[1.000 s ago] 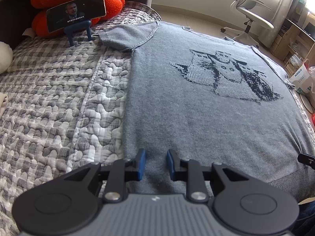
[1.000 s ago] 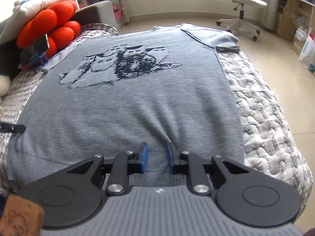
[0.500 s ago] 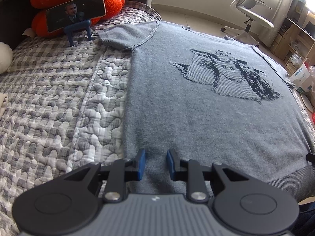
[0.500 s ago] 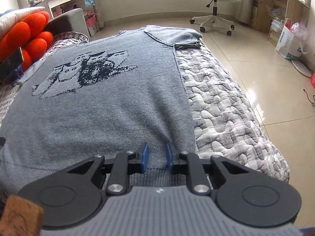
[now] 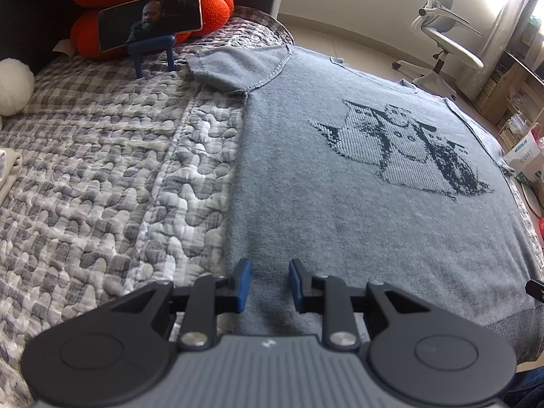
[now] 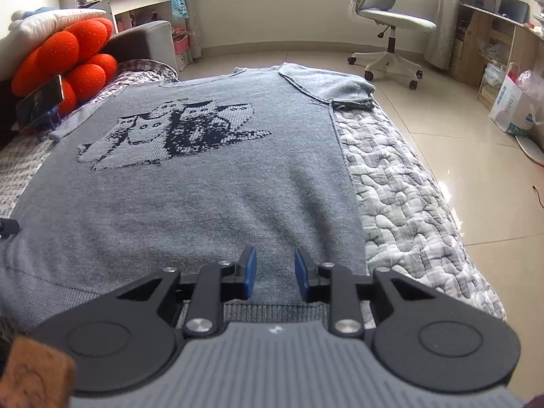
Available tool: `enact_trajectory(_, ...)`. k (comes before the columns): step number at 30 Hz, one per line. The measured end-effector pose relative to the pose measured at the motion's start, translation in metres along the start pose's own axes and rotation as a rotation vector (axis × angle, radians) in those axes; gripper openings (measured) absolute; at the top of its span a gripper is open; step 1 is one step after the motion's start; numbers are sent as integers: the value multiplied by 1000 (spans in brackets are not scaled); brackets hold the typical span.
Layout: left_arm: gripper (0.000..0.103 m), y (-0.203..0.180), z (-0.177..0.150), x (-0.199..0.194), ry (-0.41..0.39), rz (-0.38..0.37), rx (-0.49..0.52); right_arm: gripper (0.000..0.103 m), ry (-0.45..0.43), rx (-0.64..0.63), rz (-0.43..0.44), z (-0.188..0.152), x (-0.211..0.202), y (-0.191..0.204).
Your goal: Fold clothes
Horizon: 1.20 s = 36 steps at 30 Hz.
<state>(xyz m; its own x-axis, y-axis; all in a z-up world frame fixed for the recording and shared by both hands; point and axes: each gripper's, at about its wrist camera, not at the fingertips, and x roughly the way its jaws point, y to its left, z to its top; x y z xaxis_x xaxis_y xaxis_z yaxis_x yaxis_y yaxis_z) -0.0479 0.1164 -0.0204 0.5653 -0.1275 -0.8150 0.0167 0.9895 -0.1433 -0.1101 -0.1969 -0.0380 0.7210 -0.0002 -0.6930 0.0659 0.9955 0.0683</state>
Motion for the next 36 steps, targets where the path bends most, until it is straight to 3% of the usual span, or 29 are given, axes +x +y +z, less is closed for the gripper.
enact_trajectory(16,27,4,3,-2,-22,17,-31,29,-126,-133,126,3,-18,44)
enact_trajectory(28,28,11,9,-2,-32,29,-70,30,-136,-242,287,-8,-29,96)
enact_trajectory(36,29,13,12,0,-37,31,-81,30,-136,-303,347,-16,-33,123)
